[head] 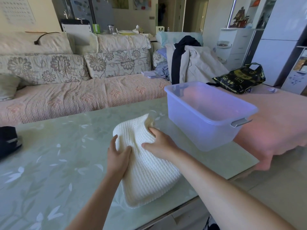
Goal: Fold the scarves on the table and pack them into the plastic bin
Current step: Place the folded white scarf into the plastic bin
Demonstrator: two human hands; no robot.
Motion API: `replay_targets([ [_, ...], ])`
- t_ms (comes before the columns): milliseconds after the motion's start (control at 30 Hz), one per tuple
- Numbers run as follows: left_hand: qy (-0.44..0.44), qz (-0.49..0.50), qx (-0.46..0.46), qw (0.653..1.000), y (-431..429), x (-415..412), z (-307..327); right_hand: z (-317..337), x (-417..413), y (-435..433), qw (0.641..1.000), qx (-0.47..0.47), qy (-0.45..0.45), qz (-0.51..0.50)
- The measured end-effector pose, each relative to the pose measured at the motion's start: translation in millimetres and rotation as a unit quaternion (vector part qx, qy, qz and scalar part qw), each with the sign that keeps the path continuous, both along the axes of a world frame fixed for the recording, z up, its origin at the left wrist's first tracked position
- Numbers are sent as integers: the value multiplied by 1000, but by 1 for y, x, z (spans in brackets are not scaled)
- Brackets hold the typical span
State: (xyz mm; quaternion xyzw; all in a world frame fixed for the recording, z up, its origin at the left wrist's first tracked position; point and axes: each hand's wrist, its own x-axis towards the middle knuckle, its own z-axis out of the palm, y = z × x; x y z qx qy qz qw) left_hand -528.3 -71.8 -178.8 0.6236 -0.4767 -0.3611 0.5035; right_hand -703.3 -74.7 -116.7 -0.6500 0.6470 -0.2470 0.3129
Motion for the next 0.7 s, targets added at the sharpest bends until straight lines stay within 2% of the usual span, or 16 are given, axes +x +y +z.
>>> replay_targets([
  [100, 46, 5, -52, 998, -6, -12, 28, 31, -15, 4, 997, -71, 26, 9],
  [267, 62, 0, -143, 988, -35, -43, 93, 103, -54, -13, 986, -161, 32, 9],
  [367, 52, -13, -209, 977, -57, -79, 139, 150, -85, -31, 971, -213, 106, -1],
  [533, 25, -59, -237, 969, -99, -155, 191, 205, -151, -69, 933, -247, 259, -37],
  [700, -18, -99, -231, 968, -134, -218, 204, 203, -213, -106, 923, -223, 307, -66],
])
